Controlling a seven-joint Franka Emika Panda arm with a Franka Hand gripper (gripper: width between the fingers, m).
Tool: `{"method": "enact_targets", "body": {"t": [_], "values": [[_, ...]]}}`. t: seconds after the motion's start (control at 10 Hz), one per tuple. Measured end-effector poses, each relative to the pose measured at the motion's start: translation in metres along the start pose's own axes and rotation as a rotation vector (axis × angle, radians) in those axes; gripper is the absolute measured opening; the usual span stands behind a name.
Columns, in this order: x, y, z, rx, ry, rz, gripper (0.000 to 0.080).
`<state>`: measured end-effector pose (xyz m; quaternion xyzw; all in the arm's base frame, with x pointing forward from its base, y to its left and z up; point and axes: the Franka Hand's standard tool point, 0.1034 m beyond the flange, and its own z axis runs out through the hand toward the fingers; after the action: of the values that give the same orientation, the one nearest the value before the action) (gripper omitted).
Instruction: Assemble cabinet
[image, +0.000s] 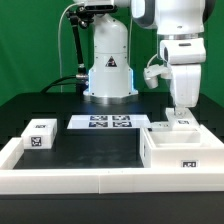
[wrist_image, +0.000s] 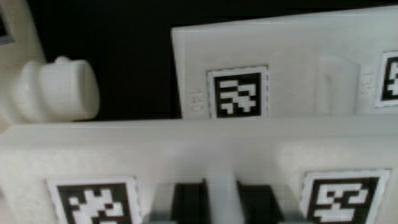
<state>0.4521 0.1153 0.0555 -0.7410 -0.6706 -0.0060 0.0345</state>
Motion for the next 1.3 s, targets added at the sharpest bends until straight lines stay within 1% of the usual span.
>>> {"method": "enact_targets", "body": {"t": [0.3, 1.3], "values": [[-0.0033, 0.0002, -0.0033, 0.003, -0.006, 0.004, 0.0071], [-0.0008, -0.0002, -0.0021, 0.005, -0.004, 0.004, 0.0071]]}}
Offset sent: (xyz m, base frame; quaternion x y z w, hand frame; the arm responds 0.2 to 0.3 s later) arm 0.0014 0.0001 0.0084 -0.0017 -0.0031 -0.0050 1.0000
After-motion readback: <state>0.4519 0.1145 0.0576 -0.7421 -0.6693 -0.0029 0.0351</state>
